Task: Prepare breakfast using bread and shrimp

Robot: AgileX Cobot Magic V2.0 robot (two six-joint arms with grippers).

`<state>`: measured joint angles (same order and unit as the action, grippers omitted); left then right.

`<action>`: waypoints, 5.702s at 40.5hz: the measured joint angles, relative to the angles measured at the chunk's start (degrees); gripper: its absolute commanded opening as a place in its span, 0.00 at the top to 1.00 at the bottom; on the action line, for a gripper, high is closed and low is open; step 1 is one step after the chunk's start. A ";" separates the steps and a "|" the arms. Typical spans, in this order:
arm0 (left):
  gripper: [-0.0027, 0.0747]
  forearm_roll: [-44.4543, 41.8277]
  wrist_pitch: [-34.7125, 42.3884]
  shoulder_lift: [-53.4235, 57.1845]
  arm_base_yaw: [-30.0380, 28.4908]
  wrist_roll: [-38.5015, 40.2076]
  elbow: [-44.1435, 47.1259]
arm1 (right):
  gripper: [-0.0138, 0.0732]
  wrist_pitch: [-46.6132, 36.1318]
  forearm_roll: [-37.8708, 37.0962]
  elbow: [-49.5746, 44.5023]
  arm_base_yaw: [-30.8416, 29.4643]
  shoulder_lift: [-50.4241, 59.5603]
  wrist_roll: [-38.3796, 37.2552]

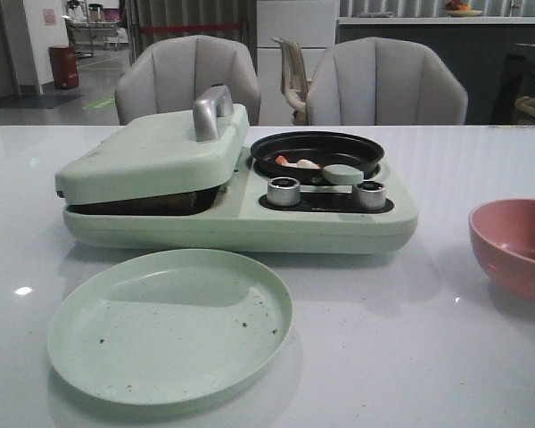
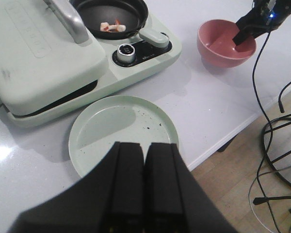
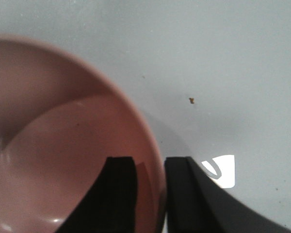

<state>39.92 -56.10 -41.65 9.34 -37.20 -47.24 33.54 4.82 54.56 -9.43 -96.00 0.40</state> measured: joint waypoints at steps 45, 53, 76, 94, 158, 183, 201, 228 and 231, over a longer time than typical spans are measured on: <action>0.83 0.00 0.00 0.00 0.00 0.00 0.00 | 0.36 19.12 -1.50 -12.08 12.39 55.02 4.05; 0.83 -0.13 0.00 0.00 0.00 0.00 0.00 | 0.36 22.45 -1.50 -16.11 12.39 63.04 4.05; 0.83 -25.29 2.91 0.00 0.04 25.00 0.08 | 0.79 22.93 -1.50 -18.16 12.39 66.18 3.75; 0.83 -25.51 2.91 0.00 0.04 25.50 0.08 | 0.79 22.69 -1.50 -18.16 12.39 66.18 3.60; 0.83 -37.86 50.90 41.87 -7.75 36.63 47.37 | 0.79 22.69 -1.52 -18.16 12.39 66.18 3.60; 0.83 -37.86 52.84 41.87 -7.75 36.73 47.37 | 0.79 22.69 -1.52 -18.16 12.39 66.18 3.54; 0.83 -37.86 52.96 41.87 -7.75 36.73 47.37 | 0.79 22.69 -1.52 -18.16 12.39 66.18 3.54; 0.83 -37.86 53.06 41.87 -7.75 36.73 47.37 | 0.79 -7.71 -1.74 -40.07 8.85 88.25 3.54; 0.83 -37.86 53.06 41.87 -7.75 36.73 47.37 | 0.79 -13.52 -1.74 -44.59 8.82 91.53 3.54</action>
<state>2.06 -3.04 0.22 1.58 -0.47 0.13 20.02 3.08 9.97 -0.61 -4.47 3.94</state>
